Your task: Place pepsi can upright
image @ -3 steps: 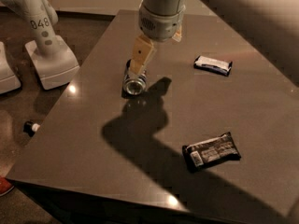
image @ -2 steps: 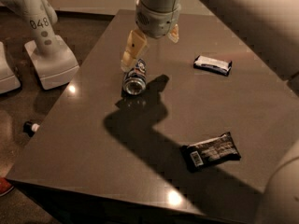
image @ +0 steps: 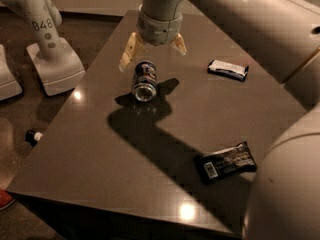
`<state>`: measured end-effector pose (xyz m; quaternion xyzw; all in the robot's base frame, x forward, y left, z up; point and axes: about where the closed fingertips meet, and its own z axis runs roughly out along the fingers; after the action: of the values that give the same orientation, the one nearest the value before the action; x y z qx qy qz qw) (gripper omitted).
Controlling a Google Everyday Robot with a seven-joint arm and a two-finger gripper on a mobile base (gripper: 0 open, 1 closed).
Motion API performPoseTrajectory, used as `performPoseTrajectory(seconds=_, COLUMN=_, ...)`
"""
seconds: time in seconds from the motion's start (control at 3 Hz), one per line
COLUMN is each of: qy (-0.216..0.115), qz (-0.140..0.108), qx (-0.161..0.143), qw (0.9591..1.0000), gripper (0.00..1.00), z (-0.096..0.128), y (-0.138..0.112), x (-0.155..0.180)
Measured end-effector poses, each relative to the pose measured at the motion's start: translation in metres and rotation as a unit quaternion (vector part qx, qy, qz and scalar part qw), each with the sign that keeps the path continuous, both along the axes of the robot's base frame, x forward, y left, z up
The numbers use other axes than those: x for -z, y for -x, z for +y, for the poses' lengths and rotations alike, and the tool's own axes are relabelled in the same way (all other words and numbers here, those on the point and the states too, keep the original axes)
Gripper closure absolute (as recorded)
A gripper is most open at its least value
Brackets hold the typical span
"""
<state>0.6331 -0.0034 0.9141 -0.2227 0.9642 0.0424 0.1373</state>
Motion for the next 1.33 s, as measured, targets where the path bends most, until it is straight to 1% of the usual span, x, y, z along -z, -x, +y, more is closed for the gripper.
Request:
performPoseTrajectory(seconds=0.33, qy=-0.008, qz=0.023, qx=0.046, qw=0.9986, gripper=0.00, z=0.007, y=-0.013, x=0.018)
performPoseTrajectory(seconds=0.67, qy=-0.009, qz=0.047, qx=0.076, qw=0.9960, gripper=0.00, z=0.017, y=-0.025, x=0.035)
performPoseTrajectory(seconds=1.0, qy=-0.008, qz=0.066, qx=0.098, qw=0.9929, gripper=0.00, z=0.022, y=-0.030, x=0.050)
performPoseTrajectory(seconds=1.33, qy=-0.001, qz=0.078, qx=0.121, qw=0.9896, gripper=0.03, z=0.025, y=-0.024, x=0.060)
